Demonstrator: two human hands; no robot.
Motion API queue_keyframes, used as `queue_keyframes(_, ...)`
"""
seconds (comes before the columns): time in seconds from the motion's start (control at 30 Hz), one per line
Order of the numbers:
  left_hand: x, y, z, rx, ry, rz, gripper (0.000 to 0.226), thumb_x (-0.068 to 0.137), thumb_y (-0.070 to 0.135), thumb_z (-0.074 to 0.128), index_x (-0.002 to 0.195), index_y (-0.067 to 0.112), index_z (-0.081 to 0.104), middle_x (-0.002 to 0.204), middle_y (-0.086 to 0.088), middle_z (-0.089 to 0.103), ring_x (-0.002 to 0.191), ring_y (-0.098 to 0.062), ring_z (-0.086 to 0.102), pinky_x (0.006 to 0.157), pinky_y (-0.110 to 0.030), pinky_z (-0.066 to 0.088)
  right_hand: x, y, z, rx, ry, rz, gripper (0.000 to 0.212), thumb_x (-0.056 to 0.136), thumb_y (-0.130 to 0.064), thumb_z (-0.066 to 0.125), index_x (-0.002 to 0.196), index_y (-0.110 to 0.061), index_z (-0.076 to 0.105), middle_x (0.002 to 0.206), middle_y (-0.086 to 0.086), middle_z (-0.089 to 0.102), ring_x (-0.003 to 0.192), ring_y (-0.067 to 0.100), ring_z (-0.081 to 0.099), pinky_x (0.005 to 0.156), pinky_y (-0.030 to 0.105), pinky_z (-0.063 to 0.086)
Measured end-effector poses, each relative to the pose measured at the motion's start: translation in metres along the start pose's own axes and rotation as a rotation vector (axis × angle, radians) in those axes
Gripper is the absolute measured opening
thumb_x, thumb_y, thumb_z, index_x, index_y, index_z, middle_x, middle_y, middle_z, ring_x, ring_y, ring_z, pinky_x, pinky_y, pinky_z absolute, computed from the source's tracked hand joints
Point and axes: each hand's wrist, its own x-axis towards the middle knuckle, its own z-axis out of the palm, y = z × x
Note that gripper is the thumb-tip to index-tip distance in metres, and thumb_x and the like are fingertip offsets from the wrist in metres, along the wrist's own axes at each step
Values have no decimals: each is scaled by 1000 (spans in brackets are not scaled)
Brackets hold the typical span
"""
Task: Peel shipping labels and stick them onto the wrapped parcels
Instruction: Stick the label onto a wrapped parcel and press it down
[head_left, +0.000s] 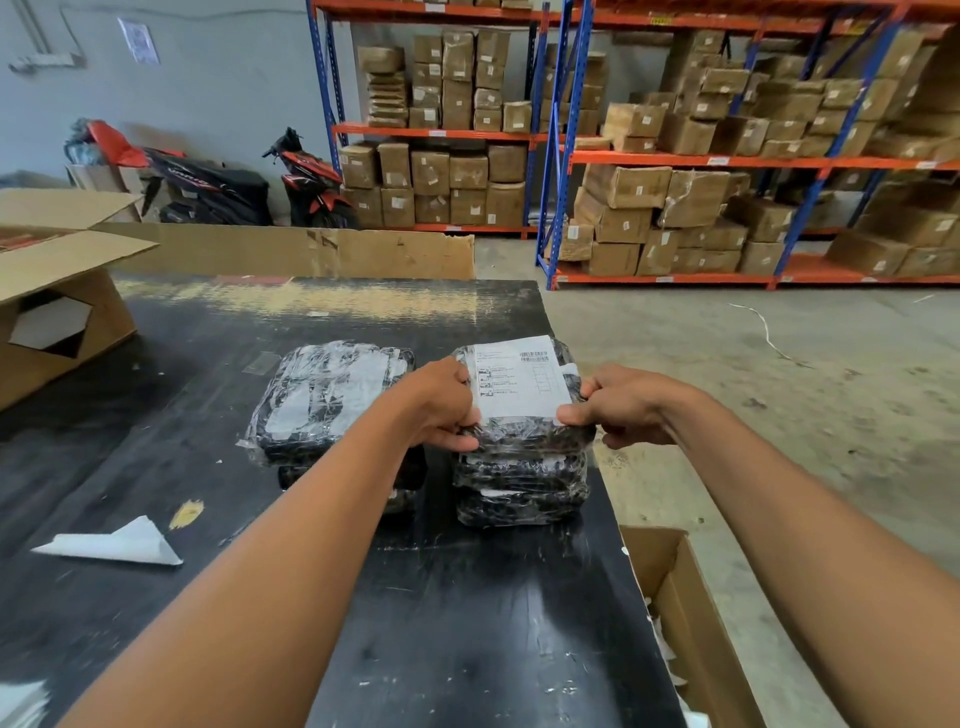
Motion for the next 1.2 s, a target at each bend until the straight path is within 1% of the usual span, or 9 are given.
queue_keyframes(0.13,6,7,1,180,136,51,15,97,-2,44,100,11,51,98,-10,61,68,-16,60,65,-31,61,-15,-6,-11,60,-13,60,11,97,-9,58,86,-11,57,77,7,56,57,12,42,54,26,43)
queue_keyframes(0.27,17,14,7,425,391,167,29,93,4,41,65,10,41,120,-27,60,103,-37,61,62,-36,47,3,-7,-4,100,407,33,37,88,-51,60,88,-14,56,78,1,55,64,17,49,57,28,41)
queue_keyframes(0.37,28,10,16,431,435,209,26,101,13,36,98,-3,56,134,-28,48,119,-37,49,79,-39,41,24,-14,15,104,596,-22,63,73,-74,49,94,-15,51,83,3,48,72,24,50,64,34,39)
queue_keyframes(0.5,54,-8,26,212,369,110,62,104,42,29,136,-9,45,138,-27,50,124,-40,50,101,-46,43,45,-14,37,5,613,38,82,91,-69,42,144,-6,37,140,17,50,122,37,53,93,41,43)
queue_keyframes(0.6,66,-16,28,18,393,132,60,104,40,32,126,-11,54,123,-31,59,112,-44,58,94,-50,47,60,-10,43,-48,617,6,51,101,-52,37,114,-8,58,113,17,60,92,30,56,75,34,42)
queue_keyframes(0.73,70,-24,28,-98,415,209,45,104,30,38,76,-1,55,70,-20,53,62,-31,52,66,-40,43,69,-4,40,106,641,-39,42,103,-33,38,66,-12,44,67,6,48,56,20,39,53,31,27)
queue_keyframes(0.8,68,-27,28,-170,392,204,41,103,29,39,75,2,52,62,-4,38,54,-19,35,61,-33,30,68,-2,40,196,631,-48,46,102,-31,41,59,-14,37,60,3,40,55,20,34,54,32,24)
queue_keyframes(1.0,58,-29,30,-199,275,115,51,99,55,38,68,14,41,65,-5,37,59,-19,32,55,-31,22,54,7,43,324,532,35,51,100,-51,38,78,-8,55,73,5,55,67,23,51,60,33,35)
queue_keyframes(1.2,51,-27,33,-214,360,166,55,100,48,43,59,12,36,54,1,24,47,-16,21,55,-29,19,49,2,45,264,566,32,57,100,-54,33,98,-5,61,94,10,64,86,29,61,72,36,42)
